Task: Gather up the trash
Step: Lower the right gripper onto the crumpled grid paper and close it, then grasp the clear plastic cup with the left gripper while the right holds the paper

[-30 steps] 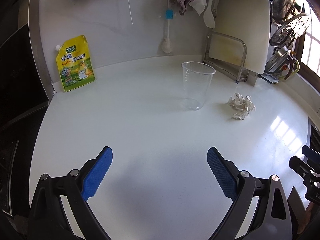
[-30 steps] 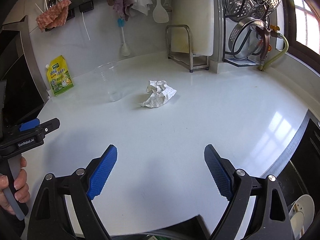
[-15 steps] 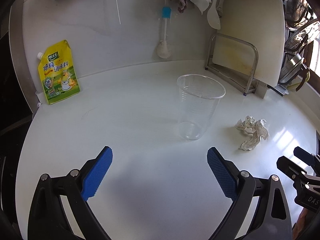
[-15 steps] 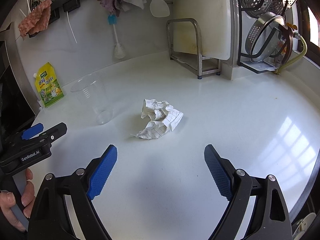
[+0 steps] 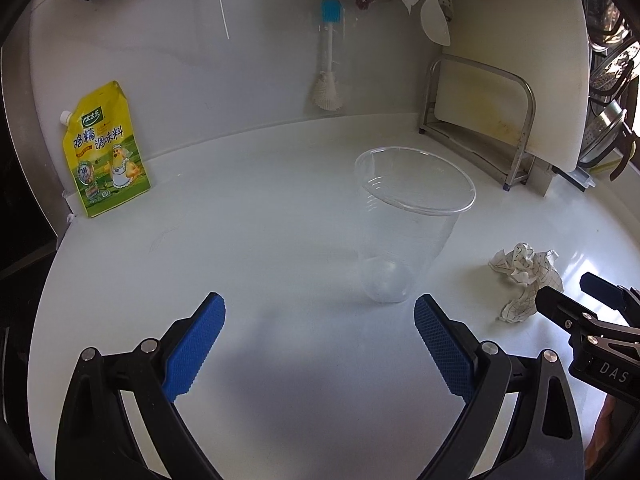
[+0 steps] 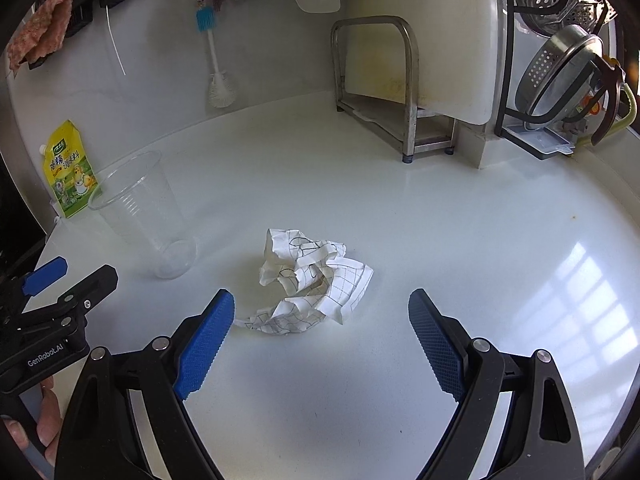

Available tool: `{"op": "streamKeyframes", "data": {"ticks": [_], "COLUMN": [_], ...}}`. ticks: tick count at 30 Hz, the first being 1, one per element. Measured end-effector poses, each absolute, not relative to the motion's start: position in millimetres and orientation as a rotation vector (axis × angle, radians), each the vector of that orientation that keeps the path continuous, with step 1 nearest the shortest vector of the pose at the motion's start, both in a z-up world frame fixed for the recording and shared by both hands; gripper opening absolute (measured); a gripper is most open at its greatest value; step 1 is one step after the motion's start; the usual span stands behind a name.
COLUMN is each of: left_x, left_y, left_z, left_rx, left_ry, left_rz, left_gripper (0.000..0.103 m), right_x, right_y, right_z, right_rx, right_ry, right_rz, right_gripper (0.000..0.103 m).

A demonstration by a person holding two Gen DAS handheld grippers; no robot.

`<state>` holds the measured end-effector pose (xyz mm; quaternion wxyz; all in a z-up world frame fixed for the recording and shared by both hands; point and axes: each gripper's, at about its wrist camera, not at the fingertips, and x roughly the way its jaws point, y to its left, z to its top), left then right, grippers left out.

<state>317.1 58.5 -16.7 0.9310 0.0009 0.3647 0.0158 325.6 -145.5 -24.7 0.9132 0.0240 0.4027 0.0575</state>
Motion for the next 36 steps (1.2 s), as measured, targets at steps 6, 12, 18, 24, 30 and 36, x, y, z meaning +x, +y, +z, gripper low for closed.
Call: {"op": "streamKeyframes", "data": {"ticks": [6,12,18,24,30,36], "left_x": [320.4,321.0,323.9,327.3,331.7,337.5], "left_y": [57.2,57.6,55.3,48.0,40.1,21.6], "left_z": [-21.0,-19.9,-20.9,-22.0,-21.7,-18.9], "left_rx": [0.002,-0.003,-0.005,-0.015,-0.040,0.008], "left_ry": [0.763,0.757,0.758,0.766,0.763,0.718], "left_rz": [0.030,0.035,0.040,0.034,0.021,0.028], "left_gripper": [0.094,0.094,0.094,0.094,0.094,0.094], "right_x": [342.3,356.1,364.0,363.6,354.7,352.3], "right_y": [-143.3,-139.2,-141.5,-144.0,-150.8,-165.3], "right_z": [-32.8,-42.7,-44.6,-44.1,-37.7,-42.9], "right_rx": [0.016,0.002,0.008,0.005,0.054,0.181], "right_ry": [0.874,0.916,0.925,0.923,0.862,0.876], "right_rz": [0.098,0.104,0.112,0.133,0.153,0.199], "right_gripper": [0.085,0.085,0.076,0.043,0.038,0.038]}}
